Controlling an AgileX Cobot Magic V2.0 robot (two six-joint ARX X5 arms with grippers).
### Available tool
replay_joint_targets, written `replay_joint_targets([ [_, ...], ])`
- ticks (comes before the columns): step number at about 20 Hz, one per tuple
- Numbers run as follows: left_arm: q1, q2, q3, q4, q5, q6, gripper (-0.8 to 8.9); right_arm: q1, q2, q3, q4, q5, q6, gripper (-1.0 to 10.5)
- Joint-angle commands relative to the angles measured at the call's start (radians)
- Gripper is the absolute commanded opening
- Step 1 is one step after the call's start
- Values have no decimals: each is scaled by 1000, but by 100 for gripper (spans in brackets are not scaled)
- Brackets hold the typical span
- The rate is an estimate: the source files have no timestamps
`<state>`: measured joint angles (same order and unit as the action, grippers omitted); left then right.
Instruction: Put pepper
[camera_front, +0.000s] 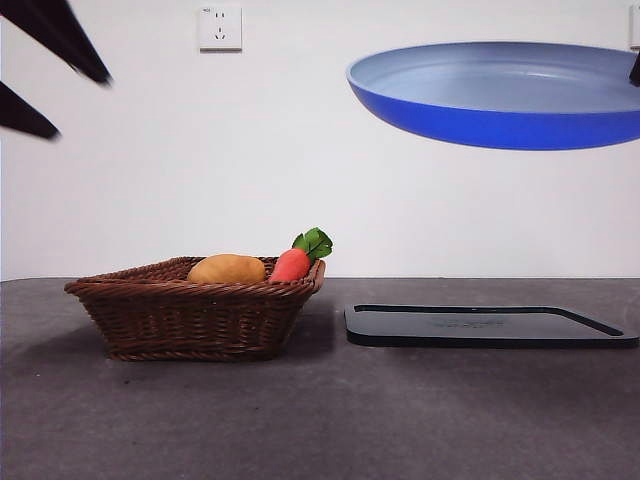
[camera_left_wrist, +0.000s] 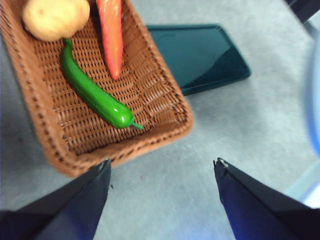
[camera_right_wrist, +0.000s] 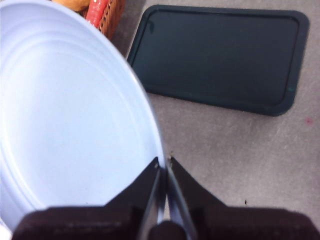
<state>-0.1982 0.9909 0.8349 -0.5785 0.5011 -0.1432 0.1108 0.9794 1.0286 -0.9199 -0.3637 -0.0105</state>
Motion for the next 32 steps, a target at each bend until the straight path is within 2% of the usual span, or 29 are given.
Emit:
replay_joint_targets([
  [1, -66, 120, 58, 57, -78, -49, 361, 0, 1, 23, 12, -5, 15, 3],
  [6, -173, 419, 262, 10, -293, -55, 361, 0, 1, 23, 13, -5, 14, 3],
  [11, -208, 697, 473, -107, -426, -55, 361, 0, 1, 23, 14, -5, 11, 3],
  [17, -228, 871, 575, -116, -462, -76, 361, 1, 1, 23, 14, -5, 1, 3],
  [24, -236, 947, 576, -87, -475, -113, 353, 1, 2, 23, 14, -5, -12, 3],
  [29, -251, 947, 576, -87, -469, -141, 172, 1, 2, 23, 14, -6, -24, 3],
  [32, -253, 947, 576, -96, -444, -169, 111, 1, 2, 23, 14, -5, -25, 3],
])
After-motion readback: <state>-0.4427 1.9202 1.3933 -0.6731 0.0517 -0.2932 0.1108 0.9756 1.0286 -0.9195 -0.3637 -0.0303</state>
